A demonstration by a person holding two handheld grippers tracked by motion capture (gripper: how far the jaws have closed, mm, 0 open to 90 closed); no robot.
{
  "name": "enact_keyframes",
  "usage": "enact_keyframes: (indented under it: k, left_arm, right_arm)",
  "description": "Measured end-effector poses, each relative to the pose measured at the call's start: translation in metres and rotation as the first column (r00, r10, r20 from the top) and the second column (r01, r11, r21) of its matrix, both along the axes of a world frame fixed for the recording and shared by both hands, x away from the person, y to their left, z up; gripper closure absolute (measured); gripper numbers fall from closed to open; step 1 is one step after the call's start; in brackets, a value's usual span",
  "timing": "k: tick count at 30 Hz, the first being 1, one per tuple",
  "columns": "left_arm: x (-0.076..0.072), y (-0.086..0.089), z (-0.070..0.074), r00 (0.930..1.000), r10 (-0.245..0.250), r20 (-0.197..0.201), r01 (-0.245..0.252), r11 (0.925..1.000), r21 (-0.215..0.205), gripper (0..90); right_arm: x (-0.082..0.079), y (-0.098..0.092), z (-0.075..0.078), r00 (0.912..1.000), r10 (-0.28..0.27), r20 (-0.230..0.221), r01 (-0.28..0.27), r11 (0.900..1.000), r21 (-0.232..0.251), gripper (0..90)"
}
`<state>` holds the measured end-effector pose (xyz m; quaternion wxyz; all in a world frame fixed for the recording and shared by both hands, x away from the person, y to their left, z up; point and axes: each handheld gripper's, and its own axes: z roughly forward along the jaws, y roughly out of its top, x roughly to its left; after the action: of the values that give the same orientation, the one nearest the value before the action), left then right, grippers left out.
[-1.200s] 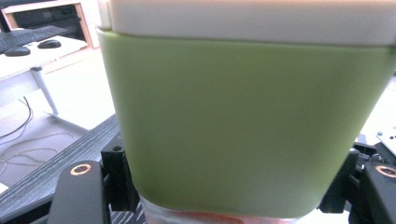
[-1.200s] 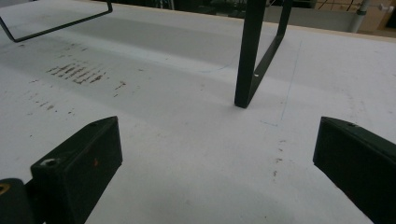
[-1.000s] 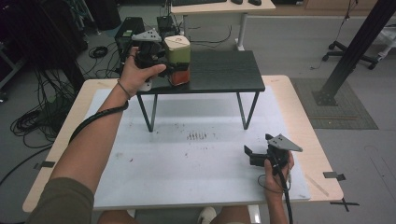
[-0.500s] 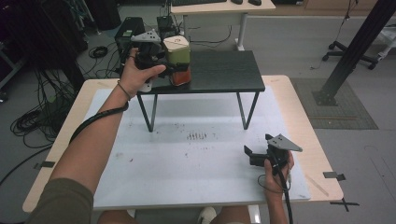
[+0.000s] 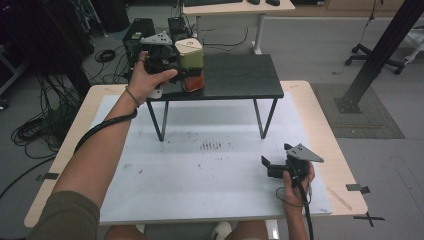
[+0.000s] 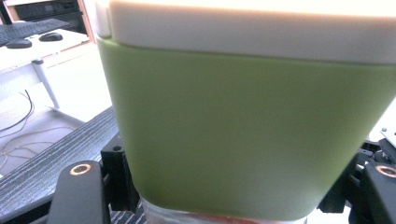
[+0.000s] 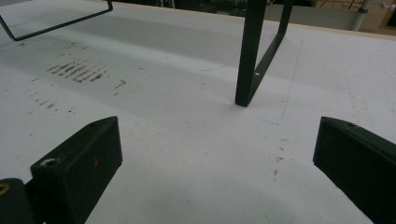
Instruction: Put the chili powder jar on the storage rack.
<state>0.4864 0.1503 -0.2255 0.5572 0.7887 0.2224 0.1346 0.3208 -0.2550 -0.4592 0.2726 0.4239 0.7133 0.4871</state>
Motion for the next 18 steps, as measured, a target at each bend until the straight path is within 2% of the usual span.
enact_keyframes:
  k: [18]
  left_arm:
    - [0.0005,0.0003,0.0,1.0,-0.004,0.001,0.004,1.0,0.0,28.1]
  right_arm:
    - [0.0001,0.0005,0.0,1.0,0.002,-0.002,-0.002,1.0,-0.005,1.2]
